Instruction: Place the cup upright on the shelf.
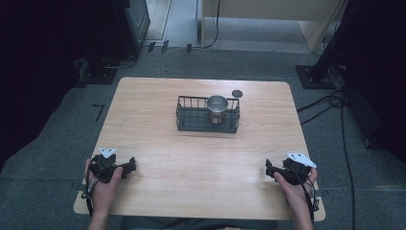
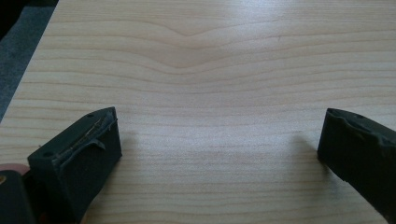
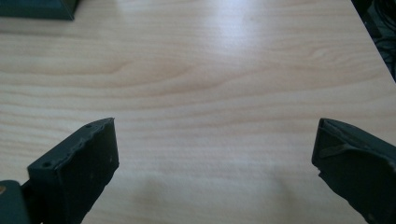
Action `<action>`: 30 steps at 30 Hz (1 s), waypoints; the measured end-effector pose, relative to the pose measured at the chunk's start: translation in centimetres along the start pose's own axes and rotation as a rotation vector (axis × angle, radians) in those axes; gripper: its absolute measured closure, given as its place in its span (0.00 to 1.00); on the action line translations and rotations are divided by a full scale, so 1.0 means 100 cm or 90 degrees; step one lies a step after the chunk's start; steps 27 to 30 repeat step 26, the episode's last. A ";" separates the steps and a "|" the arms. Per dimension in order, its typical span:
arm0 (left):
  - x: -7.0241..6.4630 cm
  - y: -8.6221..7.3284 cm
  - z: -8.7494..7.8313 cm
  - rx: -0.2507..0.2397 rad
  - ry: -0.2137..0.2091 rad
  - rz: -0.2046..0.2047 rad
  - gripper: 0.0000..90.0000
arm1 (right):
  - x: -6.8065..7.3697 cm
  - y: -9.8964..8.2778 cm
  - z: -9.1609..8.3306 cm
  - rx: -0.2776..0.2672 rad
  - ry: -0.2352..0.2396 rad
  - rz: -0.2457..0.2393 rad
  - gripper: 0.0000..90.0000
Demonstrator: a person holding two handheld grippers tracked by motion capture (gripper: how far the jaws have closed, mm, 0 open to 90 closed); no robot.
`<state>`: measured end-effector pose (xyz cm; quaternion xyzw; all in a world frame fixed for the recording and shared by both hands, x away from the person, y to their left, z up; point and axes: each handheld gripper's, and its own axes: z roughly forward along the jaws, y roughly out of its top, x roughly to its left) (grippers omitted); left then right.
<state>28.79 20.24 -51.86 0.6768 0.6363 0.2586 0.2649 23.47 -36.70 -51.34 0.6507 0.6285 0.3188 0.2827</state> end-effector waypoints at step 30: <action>0.000 0.000 0.000 0.000 0.000 -0.001 0.00 | -0.016 -0.024 -0.008 0.054 -0.042 0.014 0.00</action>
